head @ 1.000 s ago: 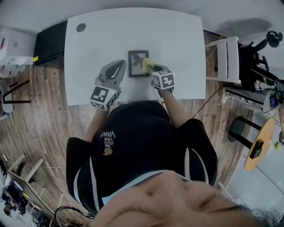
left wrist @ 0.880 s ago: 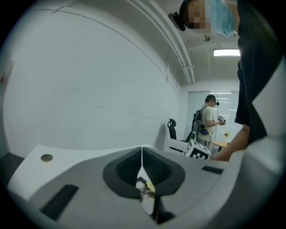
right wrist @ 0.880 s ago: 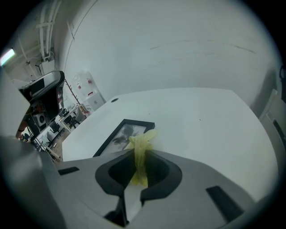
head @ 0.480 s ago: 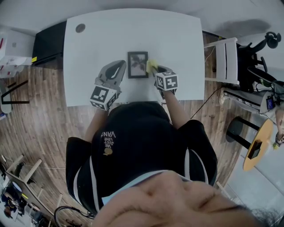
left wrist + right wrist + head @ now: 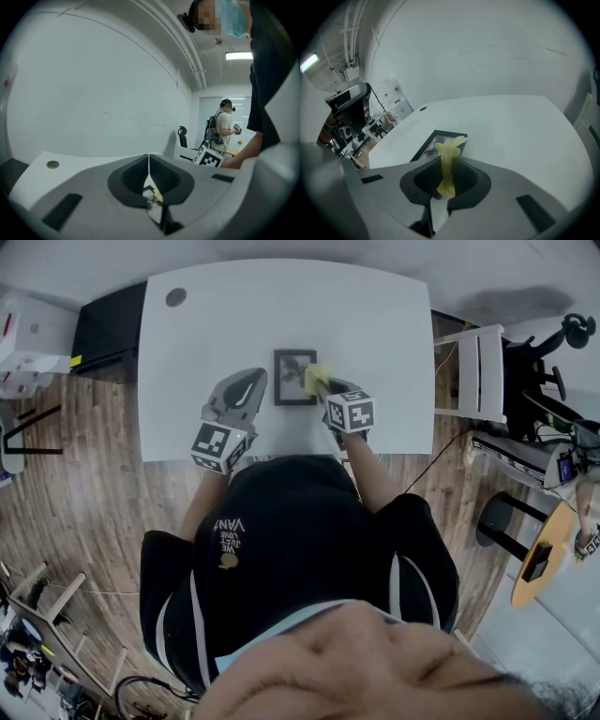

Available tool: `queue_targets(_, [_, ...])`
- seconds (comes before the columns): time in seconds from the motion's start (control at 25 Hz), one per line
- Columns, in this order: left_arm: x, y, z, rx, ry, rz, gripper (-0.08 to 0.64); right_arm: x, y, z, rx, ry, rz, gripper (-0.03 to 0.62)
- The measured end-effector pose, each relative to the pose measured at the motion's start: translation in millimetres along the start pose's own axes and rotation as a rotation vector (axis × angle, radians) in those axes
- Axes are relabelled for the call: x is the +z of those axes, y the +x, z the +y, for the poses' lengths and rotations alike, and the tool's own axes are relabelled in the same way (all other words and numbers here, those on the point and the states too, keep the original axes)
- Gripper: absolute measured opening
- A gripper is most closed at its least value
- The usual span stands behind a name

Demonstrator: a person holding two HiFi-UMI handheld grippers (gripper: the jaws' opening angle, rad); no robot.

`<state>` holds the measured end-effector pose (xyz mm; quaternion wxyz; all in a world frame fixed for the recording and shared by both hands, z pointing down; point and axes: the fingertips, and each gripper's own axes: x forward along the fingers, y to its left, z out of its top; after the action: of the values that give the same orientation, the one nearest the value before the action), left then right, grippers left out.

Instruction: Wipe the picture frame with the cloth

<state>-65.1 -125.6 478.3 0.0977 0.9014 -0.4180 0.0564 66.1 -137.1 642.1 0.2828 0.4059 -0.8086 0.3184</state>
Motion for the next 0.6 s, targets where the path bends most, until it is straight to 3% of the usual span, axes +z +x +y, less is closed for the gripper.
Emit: queue_targets(0.6, [-6, -45, 20, 0.113, -0.017, 0.004, 0.017, 11, 30, 75, 0.157, -0.052, 0.004, 0.043])
